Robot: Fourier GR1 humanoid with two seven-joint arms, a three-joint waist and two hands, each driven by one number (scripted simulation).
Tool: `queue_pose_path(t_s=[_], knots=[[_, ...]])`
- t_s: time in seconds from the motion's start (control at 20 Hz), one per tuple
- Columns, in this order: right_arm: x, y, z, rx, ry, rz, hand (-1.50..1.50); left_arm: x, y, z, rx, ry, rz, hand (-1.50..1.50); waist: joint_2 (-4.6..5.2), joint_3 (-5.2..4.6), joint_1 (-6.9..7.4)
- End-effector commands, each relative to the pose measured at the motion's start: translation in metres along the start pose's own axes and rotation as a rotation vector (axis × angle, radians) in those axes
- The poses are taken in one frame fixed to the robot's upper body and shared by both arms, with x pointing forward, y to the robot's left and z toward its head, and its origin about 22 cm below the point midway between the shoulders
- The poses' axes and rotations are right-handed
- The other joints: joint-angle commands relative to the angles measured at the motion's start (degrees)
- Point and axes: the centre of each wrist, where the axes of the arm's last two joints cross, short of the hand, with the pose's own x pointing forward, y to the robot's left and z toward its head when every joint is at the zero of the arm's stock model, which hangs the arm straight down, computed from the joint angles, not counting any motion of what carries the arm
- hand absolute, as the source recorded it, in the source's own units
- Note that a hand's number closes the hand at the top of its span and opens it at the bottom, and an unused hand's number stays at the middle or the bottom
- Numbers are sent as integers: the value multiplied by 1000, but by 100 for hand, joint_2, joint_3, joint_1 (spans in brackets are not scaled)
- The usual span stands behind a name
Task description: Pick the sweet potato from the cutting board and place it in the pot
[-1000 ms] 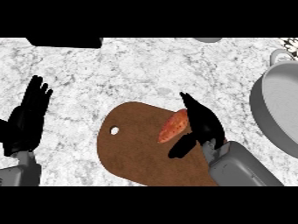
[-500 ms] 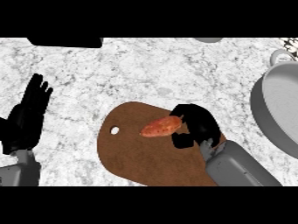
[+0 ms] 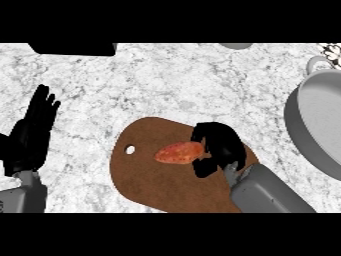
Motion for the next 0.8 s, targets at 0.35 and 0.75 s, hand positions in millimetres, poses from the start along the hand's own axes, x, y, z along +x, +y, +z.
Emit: queue_pose_path(t_s=[0.35, 0.75], knots=[[-8, 42, 93, 105, -319, 204, 150, 31, 13, -9, 14, -65, -55, 0, -125, 328, -232], [6, -29, 136, -338, -348, -30, 150, 22, 22, -1, 58, -69, -62, 0, -181, 325, -417]])
